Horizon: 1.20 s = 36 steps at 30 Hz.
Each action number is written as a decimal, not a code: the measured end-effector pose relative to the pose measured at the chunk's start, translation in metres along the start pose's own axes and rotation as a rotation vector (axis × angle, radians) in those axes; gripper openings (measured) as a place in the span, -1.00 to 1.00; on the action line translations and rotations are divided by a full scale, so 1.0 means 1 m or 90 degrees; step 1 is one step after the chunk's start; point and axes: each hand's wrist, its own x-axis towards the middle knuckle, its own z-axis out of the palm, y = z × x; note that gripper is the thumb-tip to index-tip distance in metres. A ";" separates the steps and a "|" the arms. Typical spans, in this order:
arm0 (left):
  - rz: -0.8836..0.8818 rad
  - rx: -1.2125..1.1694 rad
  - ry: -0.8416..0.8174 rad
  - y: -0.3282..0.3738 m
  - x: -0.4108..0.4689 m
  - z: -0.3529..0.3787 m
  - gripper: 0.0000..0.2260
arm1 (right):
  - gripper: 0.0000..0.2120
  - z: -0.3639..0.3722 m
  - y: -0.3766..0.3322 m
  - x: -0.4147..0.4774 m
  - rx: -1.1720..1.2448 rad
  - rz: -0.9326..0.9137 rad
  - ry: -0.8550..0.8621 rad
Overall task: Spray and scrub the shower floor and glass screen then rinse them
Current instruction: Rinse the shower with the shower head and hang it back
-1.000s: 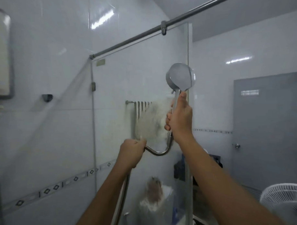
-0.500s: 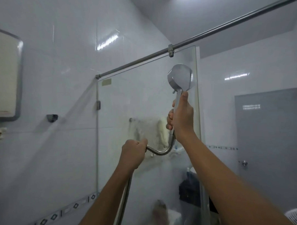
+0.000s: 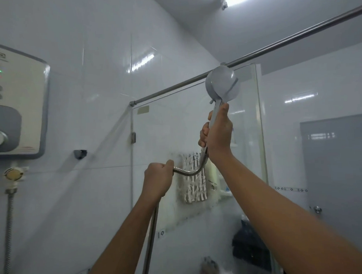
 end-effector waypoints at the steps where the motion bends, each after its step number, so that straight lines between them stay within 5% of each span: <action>1: -0.002 0.001 0.006 0.001 0.004 -0.003 -0.70 | -0.48 0.005 0.001 0.003 0.002 -0.001 0.002; 10: 0.027 0.029 0.015 0.017 0.010 -0.008 -0.73 | -0.48 0.018 -0.008 0.022 -0.032 0.011 -0.005; 22: 0.076 0.031 -0.120 0.043 -0.054 0.053 -0.63 | -0.43 -0.073 -0.056 0.002 -0.124 0.100 0.028; 36: -0.121 0.047 -0.290 -0.017 -0.181 0.078 -0.62 | -0.43 -0.156 -0.018 -0.102 -0.240 0.328 -0.027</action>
